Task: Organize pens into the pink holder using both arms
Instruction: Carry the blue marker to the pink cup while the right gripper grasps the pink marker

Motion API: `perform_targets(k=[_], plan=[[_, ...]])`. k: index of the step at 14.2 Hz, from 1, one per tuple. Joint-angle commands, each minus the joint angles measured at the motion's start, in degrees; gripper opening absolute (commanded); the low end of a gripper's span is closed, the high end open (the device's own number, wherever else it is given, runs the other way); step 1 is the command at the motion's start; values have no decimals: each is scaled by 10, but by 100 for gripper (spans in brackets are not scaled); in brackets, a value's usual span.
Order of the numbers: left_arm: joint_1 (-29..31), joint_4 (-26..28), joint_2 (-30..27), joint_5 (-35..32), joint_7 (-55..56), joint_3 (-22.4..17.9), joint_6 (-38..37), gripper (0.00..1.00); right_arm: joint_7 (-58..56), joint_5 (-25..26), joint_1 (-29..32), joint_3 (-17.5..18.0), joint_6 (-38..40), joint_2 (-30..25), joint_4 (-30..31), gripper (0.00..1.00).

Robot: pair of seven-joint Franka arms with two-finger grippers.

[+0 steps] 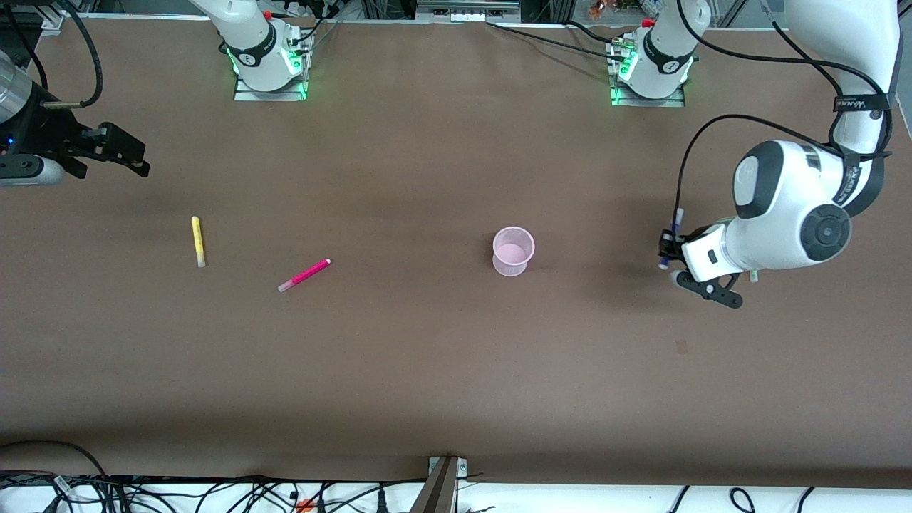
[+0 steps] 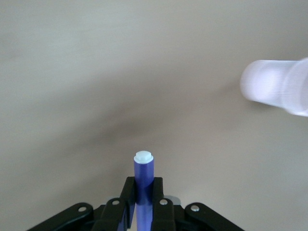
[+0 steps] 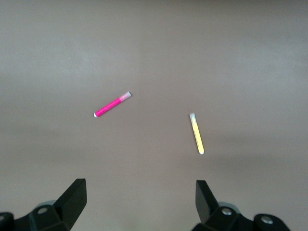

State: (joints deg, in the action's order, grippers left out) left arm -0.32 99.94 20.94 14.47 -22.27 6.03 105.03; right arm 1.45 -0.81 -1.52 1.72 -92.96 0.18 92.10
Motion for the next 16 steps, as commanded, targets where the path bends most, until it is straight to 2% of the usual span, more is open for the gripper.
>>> perform_targets(k=[1,2,5,8,9,11,14,16], plan=[[-2,-45,11,120,-125,0,-63,0,-9,-1,1,5,-34,36,-10,100],[-7,-46,12,142,-166,3,-63,0,-10,0,1,5,-34,50,-10,100],[-8,-46,23,263,-307,28,-68,0,-12,0,3,4,-22,103,-9,100],[-11,-53,67,382,-493,53,-57,0,6,-6,5,3,-17,111,5,100],[-15,-72,79,390,-540,58,-48,0,23,-19,4,3,-34,118,18,100],[-34,-93,100,397,-633,60,-26,0,109,-77,2,5,-84,137,50,100],[-54,-92,105,422,-718,59,20,0,216,-82,-40,6,-174,164,98,100],[-74,-91,107,421,-733,59,58,0,290,-82,-72,5,-250,189,130,100]])
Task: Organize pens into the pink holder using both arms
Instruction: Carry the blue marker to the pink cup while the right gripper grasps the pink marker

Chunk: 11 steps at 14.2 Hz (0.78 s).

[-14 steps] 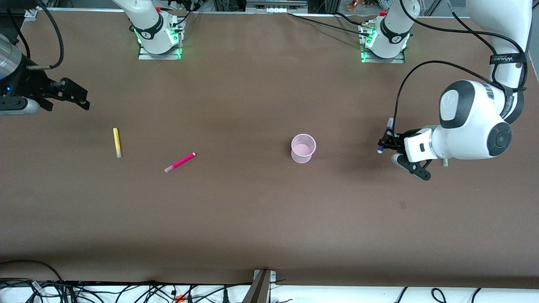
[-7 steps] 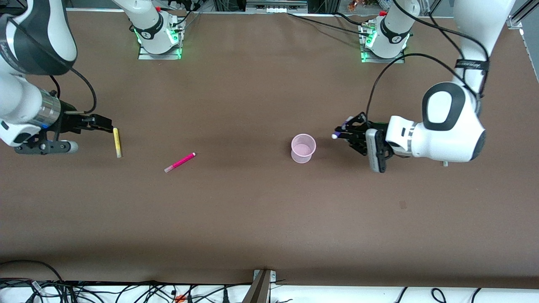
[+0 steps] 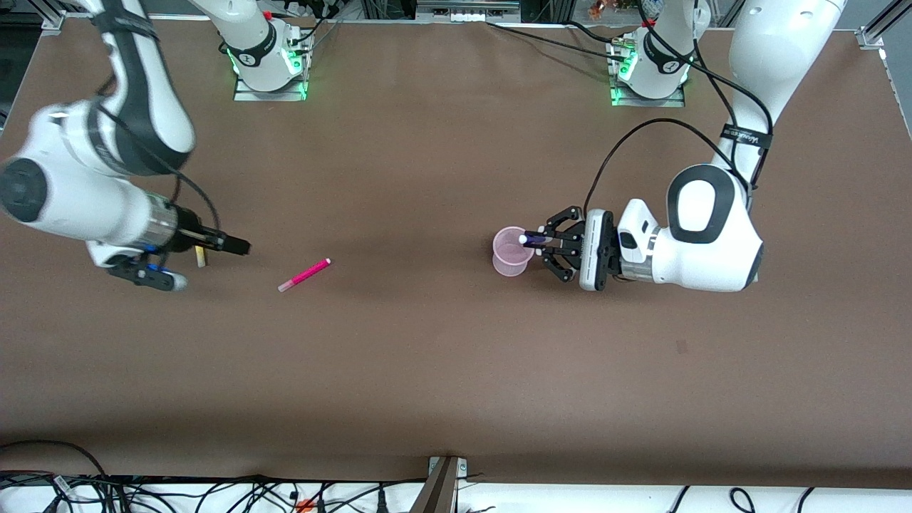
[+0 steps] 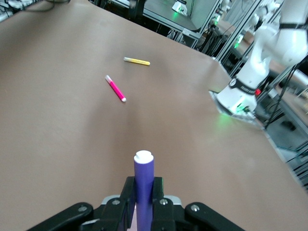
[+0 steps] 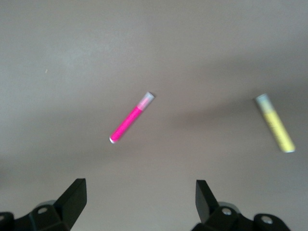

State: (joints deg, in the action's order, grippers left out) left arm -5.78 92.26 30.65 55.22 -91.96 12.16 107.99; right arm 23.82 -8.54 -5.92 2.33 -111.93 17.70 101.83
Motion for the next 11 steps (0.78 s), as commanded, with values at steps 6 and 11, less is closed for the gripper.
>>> perform_targets(k=[6,11], plan=[[-47,30,14,16,-99,-2,95,0,276,-4,-94,-2,-212,116,55,99],[-57,49,20,16,-102,-2,100,0,285,-5,-94,-1,-284,131,105,95]])
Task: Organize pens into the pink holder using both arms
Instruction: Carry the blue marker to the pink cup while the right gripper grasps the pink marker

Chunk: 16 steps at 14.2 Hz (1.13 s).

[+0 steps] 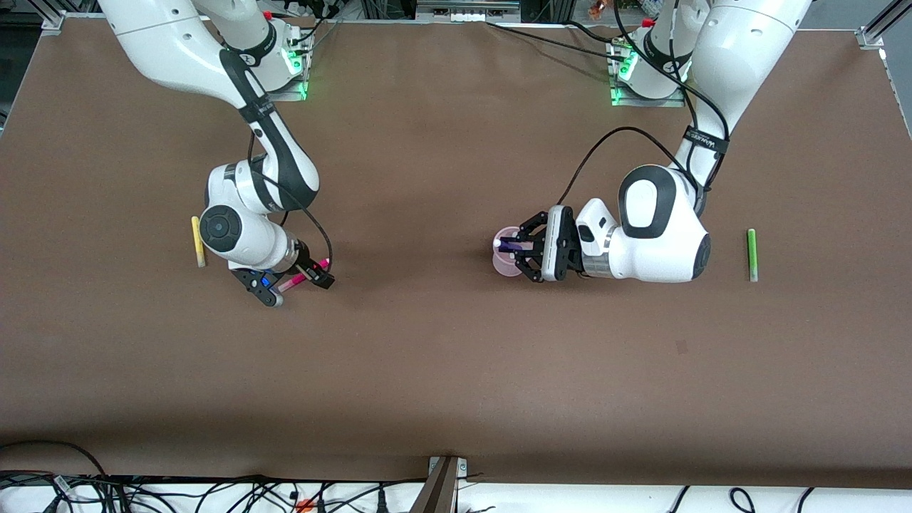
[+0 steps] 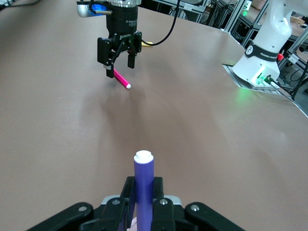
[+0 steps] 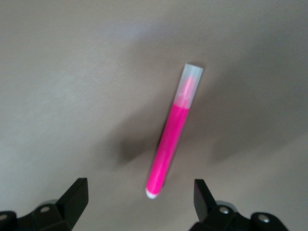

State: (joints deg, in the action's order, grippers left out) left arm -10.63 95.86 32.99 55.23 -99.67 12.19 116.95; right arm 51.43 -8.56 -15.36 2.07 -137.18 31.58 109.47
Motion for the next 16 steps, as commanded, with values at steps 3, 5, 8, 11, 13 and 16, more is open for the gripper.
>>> perform_targets(k=[3,5,8,11,13,16], plan=[[-16,20,-2,16,-16,-2,11,0,29,-5,1,0,-40,0,28,89],[-16,21,0,16,-23,-2,7,99,38,-6,0,1,-43,6,29,84],[-12,16,-6,17,-16,-1,-50,100,47,-8,-4,2,-49,12,28,72],[3,10,-34,9,93,-6,-123,100,49,-8,-13,2,-53,16,28,55],[13,8,-56,-12,178,-10,-159,100,49,-8,-13,2,-53,18,28,40],[49,-29,-57,-115,317,-11,-218,100,47,-19,-13,2,-54,19,28,16]])
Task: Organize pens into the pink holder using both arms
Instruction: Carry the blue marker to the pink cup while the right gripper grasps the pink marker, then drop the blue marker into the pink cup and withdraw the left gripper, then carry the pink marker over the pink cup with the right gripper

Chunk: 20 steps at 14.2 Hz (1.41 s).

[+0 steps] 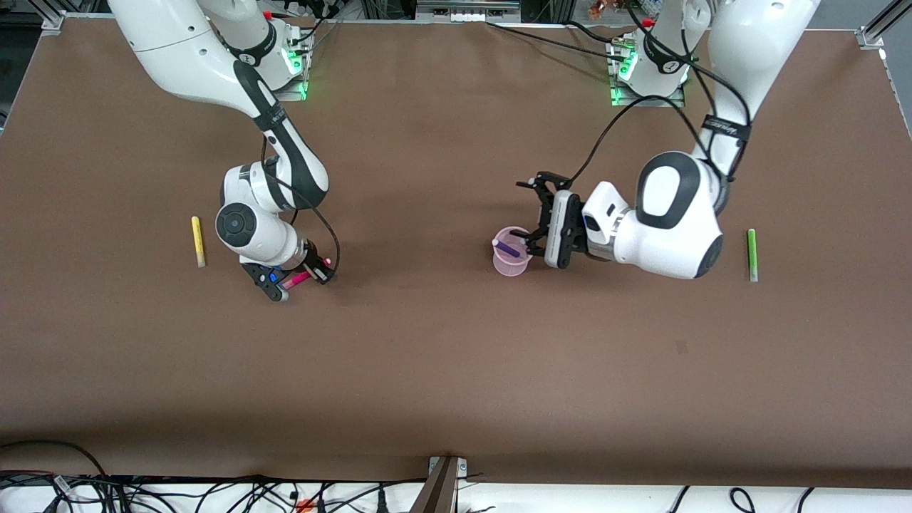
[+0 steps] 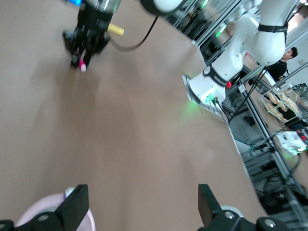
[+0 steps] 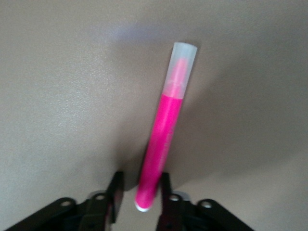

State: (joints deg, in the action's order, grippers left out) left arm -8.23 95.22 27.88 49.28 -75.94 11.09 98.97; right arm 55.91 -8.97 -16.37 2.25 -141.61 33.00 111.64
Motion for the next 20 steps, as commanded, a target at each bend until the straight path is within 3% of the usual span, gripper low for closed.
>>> perform_targets(k=[1,3,8,10,13,15,17,20], plan=[[34,-41,-5,-98,132,0,-64,100,2,-19,-3,0,-9,5,5,11],[36,-72,-6,-204,225,-1,-104,100,0,-19,-3,0,-8,5,4,0],[60,-93,-39,-394,371,-4,-101,100,-5,-19,-3,2,4,0,-3,0],[63,-124,-45,-442,399,-17,-88,100,-4,-22,-3,19,58,-9,-28,0],[64,-165,-45,-543,401,-20,-59,100,0,-131,-3,34,194,-13,-119,0],[62,-176,-46,-560,411,-20,-61,100,23,-211,-10,37,261,-13,-171,0],[60,-179,-68,-560,532,-18,-68,100,76,-262,-20,55,273,-12,-208,0],[65,-180,-86,-553,718,-19,-100,100,123,-387,-23,99,248,7,-250,0]])
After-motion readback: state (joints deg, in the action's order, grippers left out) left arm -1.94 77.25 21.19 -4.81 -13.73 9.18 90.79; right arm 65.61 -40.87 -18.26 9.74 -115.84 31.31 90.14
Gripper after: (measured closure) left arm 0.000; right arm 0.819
